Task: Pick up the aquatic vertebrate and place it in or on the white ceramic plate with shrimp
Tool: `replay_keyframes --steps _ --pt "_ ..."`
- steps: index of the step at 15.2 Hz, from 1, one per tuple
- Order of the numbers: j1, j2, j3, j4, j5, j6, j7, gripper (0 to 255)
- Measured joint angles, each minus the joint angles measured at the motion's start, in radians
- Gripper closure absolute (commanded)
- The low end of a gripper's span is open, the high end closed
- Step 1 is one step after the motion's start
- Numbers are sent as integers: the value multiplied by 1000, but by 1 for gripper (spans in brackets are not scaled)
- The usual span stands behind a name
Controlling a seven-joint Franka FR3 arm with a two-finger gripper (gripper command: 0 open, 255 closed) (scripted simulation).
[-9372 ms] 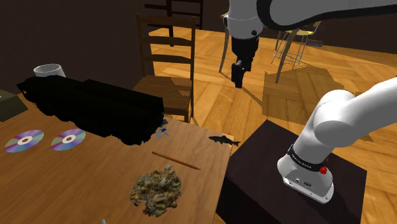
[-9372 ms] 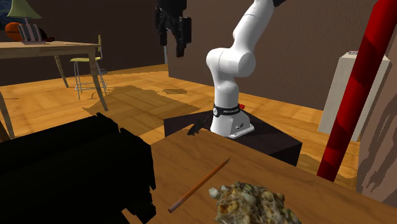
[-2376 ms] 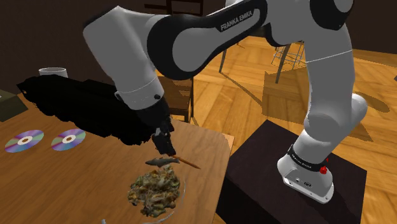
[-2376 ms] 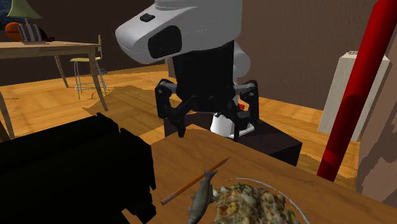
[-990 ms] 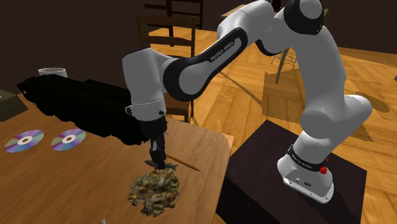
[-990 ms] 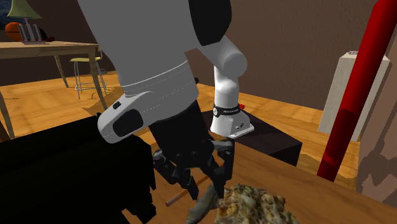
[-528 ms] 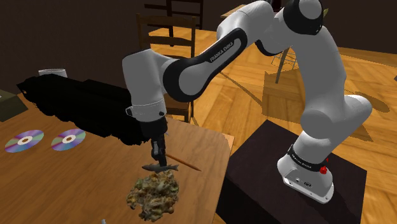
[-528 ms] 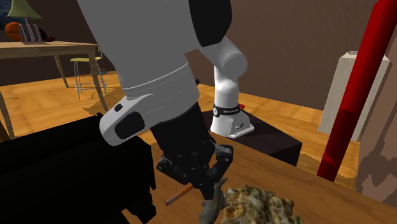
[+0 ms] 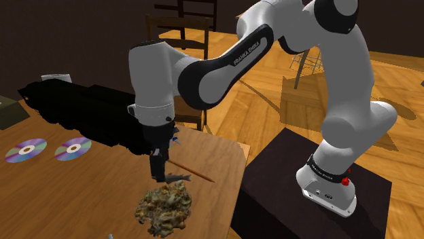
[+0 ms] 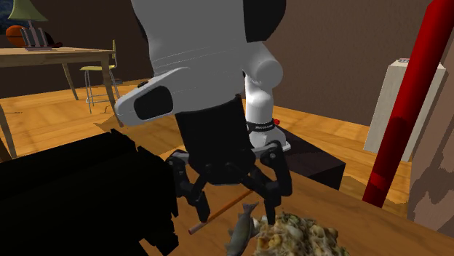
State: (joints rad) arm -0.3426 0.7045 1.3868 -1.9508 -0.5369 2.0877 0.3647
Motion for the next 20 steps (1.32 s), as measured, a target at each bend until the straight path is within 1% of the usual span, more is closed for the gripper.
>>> replay_keyframes --steps 2,6,12,13,20 --pt "25 8 -25 -1 -15 21 11 0" --pt "50 22 -61 -20 -39 61 25 0" --pt "52 23 -65 -25 -43 69 28 0" --pt "52 23 -65 -25 -43 69 28 255" --pt "52 20 -59 -23 -41 73 30 255"
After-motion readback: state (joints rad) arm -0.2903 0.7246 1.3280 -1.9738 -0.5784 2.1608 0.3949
